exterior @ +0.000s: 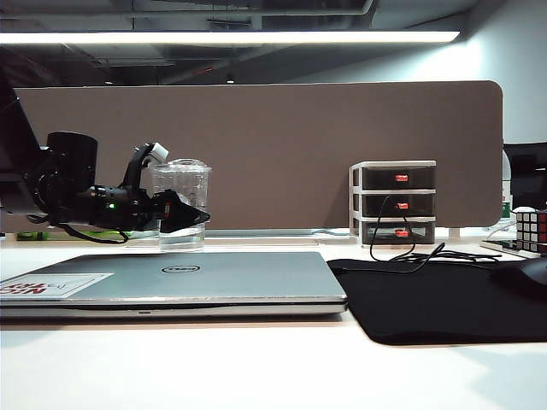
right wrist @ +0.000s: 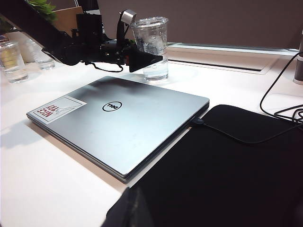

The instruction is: Pick up the coffee cup and place it on the right side of the laptop.

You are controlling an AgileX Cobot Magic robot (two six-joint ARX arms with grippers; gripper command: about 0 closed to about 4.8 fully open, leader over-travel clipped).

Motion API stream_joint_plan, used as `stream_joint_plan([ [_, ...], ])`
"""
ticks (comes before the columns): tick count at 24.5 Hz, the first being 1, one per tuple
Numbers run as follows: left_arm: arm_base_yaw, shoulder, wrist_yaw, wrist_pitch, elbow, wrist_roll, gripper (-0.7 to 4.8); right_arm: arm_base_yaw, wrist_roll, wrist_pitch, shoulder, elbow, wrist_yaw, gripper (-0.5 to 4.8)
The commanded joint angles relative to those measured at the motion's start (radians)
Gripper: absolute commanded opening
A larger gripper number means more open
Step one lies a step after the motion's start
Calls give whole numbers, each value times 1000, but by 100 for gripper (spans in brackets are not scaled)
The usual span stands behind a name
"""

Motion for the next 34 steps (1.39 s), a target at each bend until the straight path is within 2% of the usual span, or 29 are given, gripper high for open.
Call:
stream_joint_plan([
  [1, -5, 0, 0, 42, 6, 1, 479, 1, -2, 10, -2, -6, -5, -1],
  [5, -6, 0, 4, 77, 6, 1, 479, 1, -2, 10, -2, -6, -5, -1],
  [7, -6, 0, 14, 82, 6, 1, 408, 1, -2, 10, -2, -6, -5, -1],
  [8, -7, 0, 14, 82, 6, 1, 398, 1, -2, 10, -2, -6, -5, -1],
  [14, -13, 0, 15, 89, 6, 0, 398, 1, -2, 10, -2, -6, -5, -1],
  [17, -23, -1, 76, 116, 6, -5, 397, 1, -1, 10, -2, -6, -5, -1],
  [21, -46, -2, 79, 163, 12, -29, 392, 1, -1, 10, -2, -6, -5, -1],
  [24, -64, -2, 82, 174, 22, -36, 361, 0, -1, 10, -2, -6, -5, -1],
  [28, -105, -2, 86, 194, 56, -106, 358, 0, -1, 10, -2, -6, -5, -1],
  [31, -144, -3, 85, 195, 89, -119, 358, 0, -1, 10, -2, -6, -5, -1],
  [34, -233, -3, 81, 184, 153, -131, 358, 0, -1, 10, -2, -6, -6, -1],
])
